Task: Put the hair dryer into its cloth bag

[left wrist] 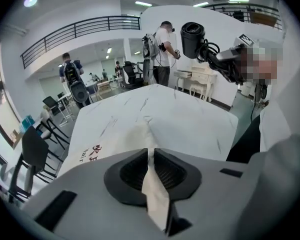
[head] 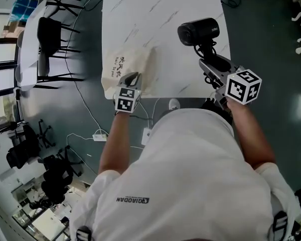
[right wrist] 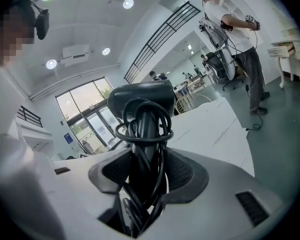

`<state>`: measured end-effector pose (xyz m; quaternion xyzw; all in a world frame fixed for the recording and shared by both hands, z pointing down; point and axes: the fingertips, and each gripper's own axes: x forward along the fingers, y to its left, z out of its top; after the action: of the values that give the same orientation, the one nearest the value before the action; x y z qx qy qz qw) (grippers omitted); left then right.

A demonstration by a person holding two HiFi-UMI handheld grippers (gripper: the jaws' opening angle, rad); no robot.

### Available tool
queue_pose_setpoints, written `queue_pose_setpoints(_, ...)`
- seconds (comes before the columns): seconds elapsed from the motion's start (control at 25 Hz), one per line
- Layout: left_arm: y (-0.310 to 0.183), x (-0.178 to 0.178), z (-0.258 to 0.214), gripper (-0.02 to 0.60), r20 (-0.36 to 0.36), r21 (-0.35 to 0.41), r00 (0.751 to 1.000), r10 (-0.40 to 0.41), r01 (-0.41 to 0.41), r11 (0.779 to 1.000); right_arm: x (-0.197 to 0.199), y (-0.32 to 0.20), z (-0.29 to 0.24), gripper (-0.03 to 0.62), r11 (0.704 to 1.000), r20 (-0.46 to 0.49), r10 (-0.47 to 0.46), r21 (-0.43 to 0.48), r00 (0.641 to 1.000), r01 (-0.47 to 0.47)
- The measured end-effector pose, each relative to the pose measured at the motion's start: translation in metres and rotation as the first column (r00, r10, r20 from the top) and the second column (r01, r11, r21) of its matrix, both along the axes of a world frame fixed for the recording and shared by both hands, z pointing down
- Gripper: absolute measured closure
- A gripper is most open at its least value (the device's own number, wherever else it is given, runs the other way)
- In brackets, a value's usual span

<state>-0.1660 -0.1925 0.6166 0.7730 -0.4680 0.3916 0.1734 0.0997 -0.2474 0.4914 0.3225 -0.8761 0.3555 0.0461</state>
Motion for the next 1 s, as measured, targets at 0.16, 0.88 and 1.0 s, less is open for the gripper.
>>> queue_pose_setpoints(0.16,0.004,0.003,0.009,0.473,0.096,-0.002,0.995,0.004,-0.003,1.0,-0.001,0.0,0.0,0.376,1.0,0.002,-0.017,0.001,1.0,0.017)
queue_pose_setpoints(0.88,-0.03,-0.011,0.08,0.292,0.709,-0.08,0.702,0.068,-0.017,0.997,0.031,-0.003,0.02,0.376,0.998,0.013,0.031,-0.05,0.999,-0.03)
queue_pose_setpoints(1.0,-0.032,-0.023,0.073,0.332,0.727,-0.077,0.686,0.04,0.025,0.997,0.037,-0.004,0.02,0.376,0.998,0.012,0.035,-0.053,0.999,-0.034)
